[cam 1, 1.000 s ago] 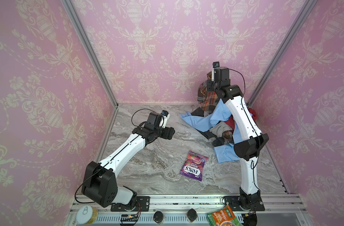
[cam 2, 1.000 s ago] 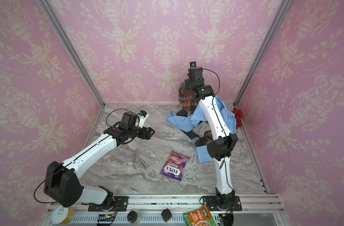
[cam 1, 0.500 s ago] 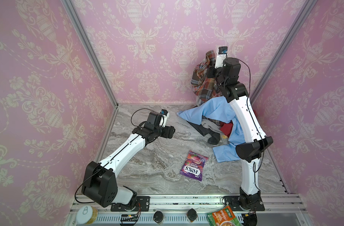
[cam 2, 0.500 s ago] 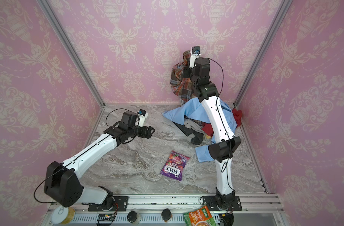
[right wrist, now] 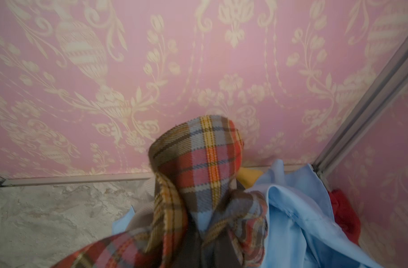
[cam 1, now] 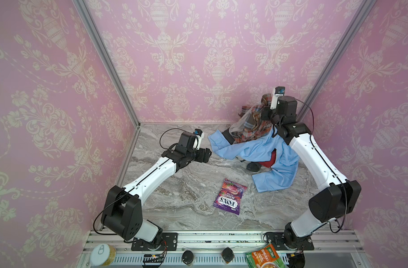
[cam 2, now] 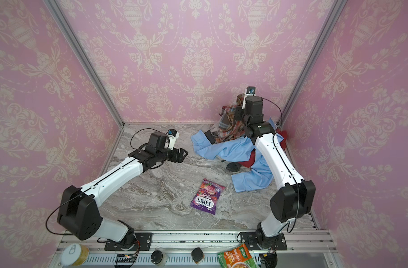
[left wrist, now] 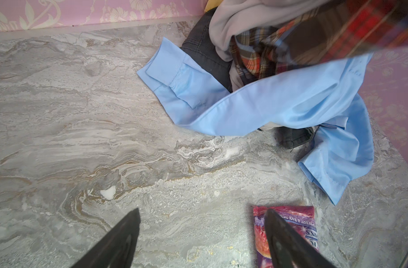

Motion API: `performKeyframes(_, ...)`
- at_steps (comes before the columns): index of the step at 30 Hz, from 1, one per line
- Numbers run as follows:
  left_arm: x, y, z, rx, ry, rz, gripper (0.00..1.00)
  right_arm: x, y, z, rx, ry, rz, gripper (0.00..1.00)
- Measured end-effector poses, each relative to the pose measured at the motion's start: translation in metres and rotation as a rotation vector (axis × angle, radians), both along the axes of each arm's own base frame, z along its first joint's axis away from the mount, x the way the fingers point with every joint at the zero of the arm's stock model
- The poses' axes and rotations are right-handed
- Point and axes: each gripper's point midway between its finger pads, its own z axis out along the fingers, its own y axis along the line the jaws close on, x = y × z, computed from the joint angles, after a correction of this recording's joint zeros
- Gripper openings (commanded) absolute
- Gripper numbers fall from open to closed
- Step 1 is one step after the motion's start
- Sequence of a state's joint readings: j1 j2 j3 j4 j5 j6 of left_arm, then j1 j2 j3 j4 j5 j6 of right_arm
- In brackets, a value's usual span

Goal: Pick out a specific cloth from the pile
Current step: 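Lift the plaid shirt up out of the pile with the right gripper, then raise the plaid shirt higher with the right gripper, pulling it free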

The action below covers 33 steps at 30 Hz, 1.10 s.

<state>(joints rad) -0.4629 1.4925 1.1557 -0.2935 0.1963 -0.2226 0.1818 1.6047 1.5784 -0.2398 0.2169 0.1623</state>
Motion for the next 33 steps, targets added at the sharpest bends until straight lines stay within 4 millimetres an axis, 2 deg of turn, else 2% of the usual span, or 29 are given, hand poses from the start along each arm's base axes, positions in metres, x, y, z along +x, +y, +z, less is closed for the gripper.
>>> performKeyframes(2, 0.002, -0.007, 0.001, -0.009, -0.005, -0.008, 0.86, -0.007, -0.006, -0.053, 0.014, 0.11, -0.023, 0.01)
performKeyframes(4, 0.003, -0.012, 0.003, -0.019, -0.015, -0.013, 0.86, -0.016, -0.007, -0.095, 0.023, 0.209, -0.033, 0.1)
performKeyframes(5, 0.003, -0.015, 0.004, -0.025, -0.019, -0.017, 0.86, -0.02, -0.006, -0.113, 0.027, 0.257, -0.034, 0.19)
performKeyframes(6, 0.003, -0.018, 0.004, -0.029, -0.021, -0.02, 0.86, -0.023, -0.006, -0.127, 0.03, 0.295, -0.035, 0.25)
performKeyframes(8, 0.002, -0.021, 0.005, -0.034, -0.023, -0.024, 0.86, -0.025, -0.006, -0.141, 0.034, 0.341, -0.041, 0.38)
performKeyframes(10, 0.002, -0.022, 0.005, -0.037, -0.023, -0.026, 0.86, -0.028, -0.007, -0.146, 0.038, 0.36, -0.047, 0.54)
performKeyframes(12, 0.002, -0.023, 0.005, -0.039, -0.023, -0.026, 0.86, -0.029, -0.008, -0.145, 0.038, 0.362, -0.049, 0.63)
performKeyframes(15, 0.002, -0.024, 0.005, -0.043, -0.027, -0.025, 0.86, -0.031, -0.008, -0.144, 0.045, 0.366, -0.052, 0.7)
performKeyframes(18, -0.001, -0.022, -0.003, -0.039, -0.01, -0.022, 0.86, -0.037, -0.009, -0.137, 0.05, 0.356, -0.056, 0.72)
performKeyframes(22, -0.005, -0.02, -0.014, -0.03, 0.012, -0.019, 0.86, -0.054, -0.016, -0.122, 0.051, 0.33, -0.078, 0.76)
performKeyframes(25, -0.007, -0.019, -0.019, -0.029, 0.024, -0.015, 0.86, -0.069, -0.026, -0.106, 0.059, 0.296, -0.099, 0.76)
performKeyframes(28, -0.007, -0.019, -0.017, -0.035, 0.02, -0.013, 0.86, -0.075, -0.04, -0.091, 0.099, 0.26, -0.132, 0.75)
performKeyframes(33, -0.007, -0.022, -0.015, -0.045, 0.01, -0.015, 0.86, -0.072, -0.055, -0.096, 0.188, 0.274, -0.155, 0.7)
